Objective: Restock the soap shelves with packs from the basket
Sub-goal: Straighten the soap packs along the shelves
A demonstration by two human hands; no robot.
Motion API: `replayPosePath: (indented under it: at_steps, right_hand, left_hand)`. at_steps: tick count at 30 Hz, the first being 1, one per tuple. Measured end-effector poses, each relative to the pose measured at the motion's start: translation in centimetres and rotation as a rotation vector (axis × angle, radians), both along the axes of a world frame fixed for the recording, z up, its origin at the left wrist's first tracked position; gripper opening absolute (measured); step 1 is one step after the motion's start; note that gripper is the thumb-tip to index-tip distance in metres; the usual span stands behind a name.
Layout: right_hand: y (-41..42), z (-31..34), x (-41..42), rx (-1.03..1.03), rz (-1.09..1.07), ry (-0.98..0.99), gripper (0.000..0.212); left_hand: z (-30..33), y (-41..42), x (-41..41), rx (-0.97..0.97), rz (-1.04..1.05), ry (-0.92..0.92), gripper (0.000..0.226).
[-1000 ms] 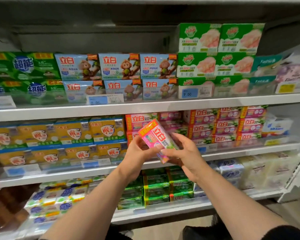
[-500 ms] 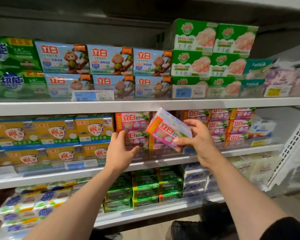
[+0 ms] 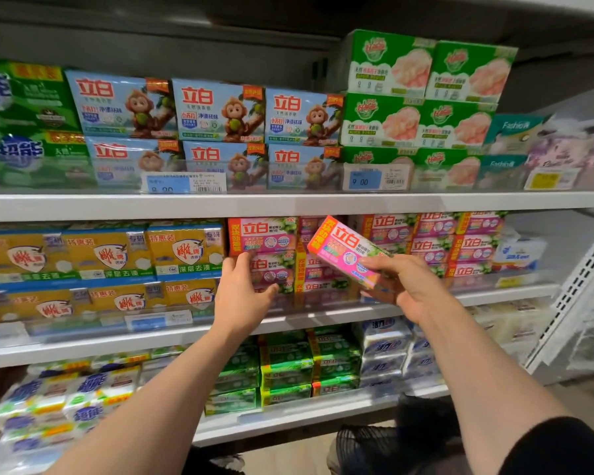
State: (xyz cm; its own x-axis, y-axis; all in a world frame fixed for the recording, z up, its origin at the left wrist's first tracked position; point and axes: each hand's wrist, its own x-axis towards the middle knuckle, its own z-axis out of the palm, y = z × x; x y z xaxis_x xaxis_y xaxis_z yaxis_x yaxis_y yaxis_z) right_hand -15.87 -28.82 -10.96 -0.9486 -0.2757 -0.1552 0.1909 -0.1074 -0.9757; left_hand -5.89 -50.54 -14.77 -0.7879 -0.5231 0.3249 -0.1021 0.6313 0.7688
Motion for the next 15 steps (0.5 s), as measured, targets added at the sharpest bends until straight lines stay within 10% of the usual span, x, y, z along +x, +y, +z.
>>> replayPosePath:
  at_steps: [9, 15]
  right_hand:
    - [-4.0, 0.3, -0.8, -0.216, -0.271, -0.062, 0.058]
    - [-6.0, 0.4, -0.6, -0.327, -0.439, -0.045, 0.038]
  left_hand:
    - [-0.2, -0.1, -0.1, -0.028, -0.008, 0.0, 0.069]
    - [-0.4, -0.1, -0.1, -0.083, -0.005, -0.016, 0.072]
